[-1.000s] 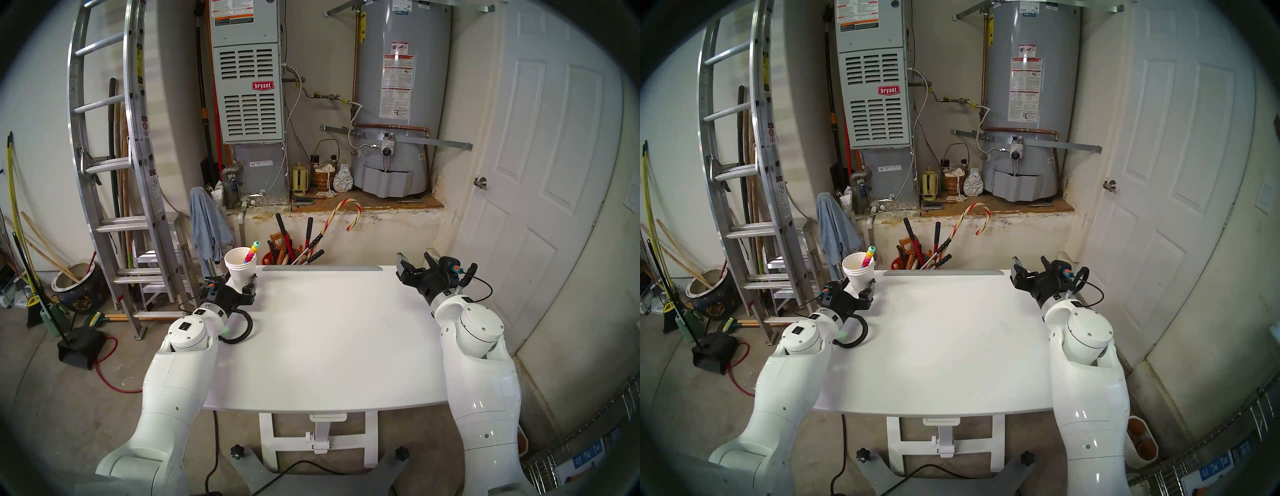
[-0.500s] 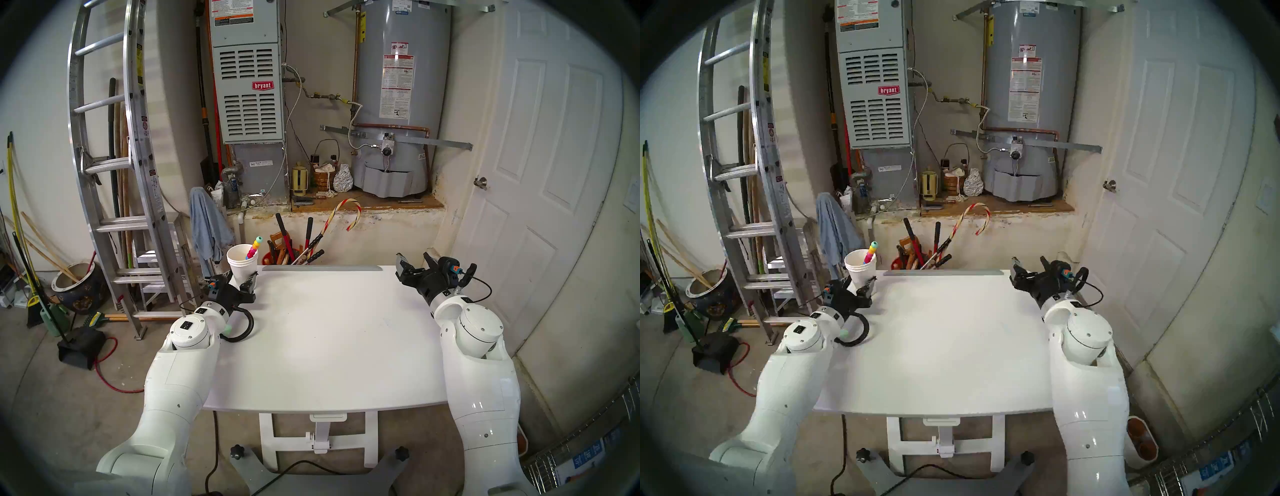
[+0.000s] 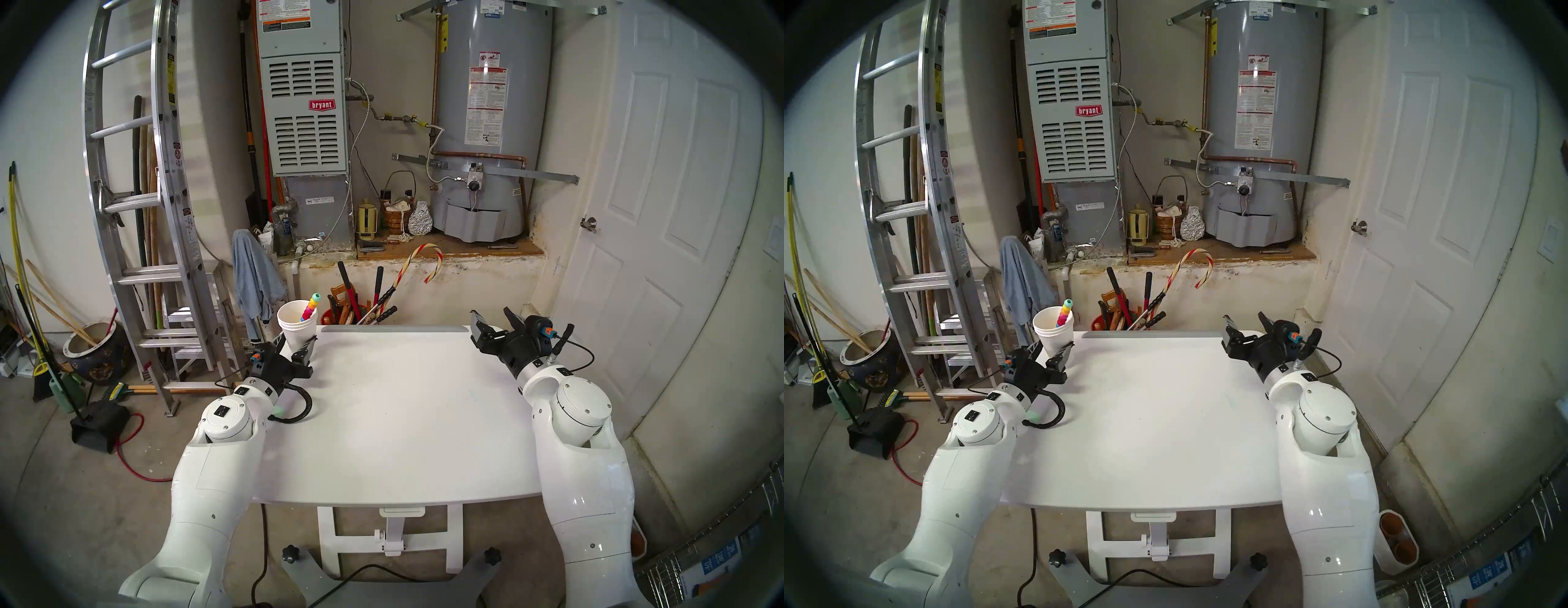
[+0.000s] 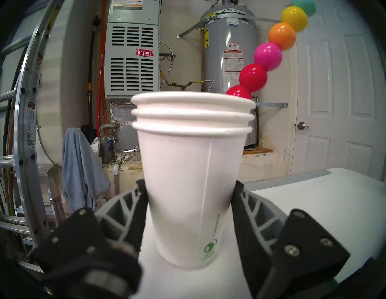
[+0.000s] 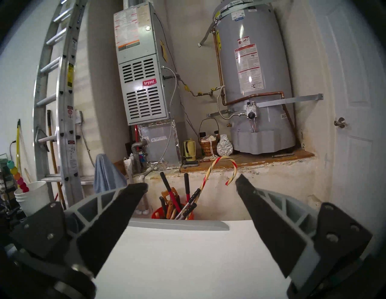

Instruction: Switch the marker to another color

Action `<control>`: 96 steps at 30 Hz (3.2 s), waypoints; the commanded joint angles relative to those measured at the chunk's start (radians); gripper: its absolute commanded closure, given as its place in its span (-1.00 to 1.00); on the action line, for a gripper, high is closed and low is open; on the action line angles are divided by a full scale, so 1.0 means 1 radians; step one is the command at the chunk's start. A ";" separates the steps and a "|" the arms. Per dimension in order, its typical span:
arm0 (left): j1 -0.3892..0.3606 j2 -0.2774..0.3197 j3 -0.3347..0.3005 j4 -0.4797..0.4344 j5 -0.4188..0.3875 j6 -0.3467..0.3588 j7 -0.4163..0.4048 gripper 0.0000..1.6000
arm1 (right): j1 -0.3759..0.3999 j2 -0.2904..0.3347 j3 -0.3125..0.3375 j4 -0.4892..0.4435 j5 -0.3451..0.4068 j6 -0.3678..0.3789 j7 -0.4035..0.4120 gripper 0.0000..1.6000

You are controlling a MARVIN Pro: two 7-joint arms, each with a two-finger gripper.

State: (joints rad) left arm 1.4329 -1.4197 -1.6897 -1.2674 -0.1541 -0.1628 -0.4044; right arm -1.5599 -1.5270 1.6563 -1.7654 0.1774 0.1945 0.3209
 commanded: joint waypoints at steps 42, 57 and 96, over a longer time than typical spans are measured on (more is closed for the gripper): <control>0.042 -0.047 0.088 -0.191 0.026 0.073 -0.062 1.00 | 0.019 -0.061 -0.352 0.085 -0.058 -0.167 0.115 -1.00; 0.062 -0.053 0.103 -0.214 0.025 0.088 -0.079 1.00 | 0.065 -0.059 -0.403 0.185 -0.203 -0.370 0.047 -1.00; 0.076 -0.058 0.152 -0.191 0.038 0.070 -0.092 1.00 | 0.032 -0.042 -0.370 0.185 -0.208 -0.570 0.016 -1.00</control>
State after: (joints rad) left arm 1.5084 -1.4771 -1.5395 -1.4341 -0.1242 -0.0764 -0.5022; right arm -1.5230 -1.5739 1.2782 -1.5311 -0.0439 -0.3642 0.3322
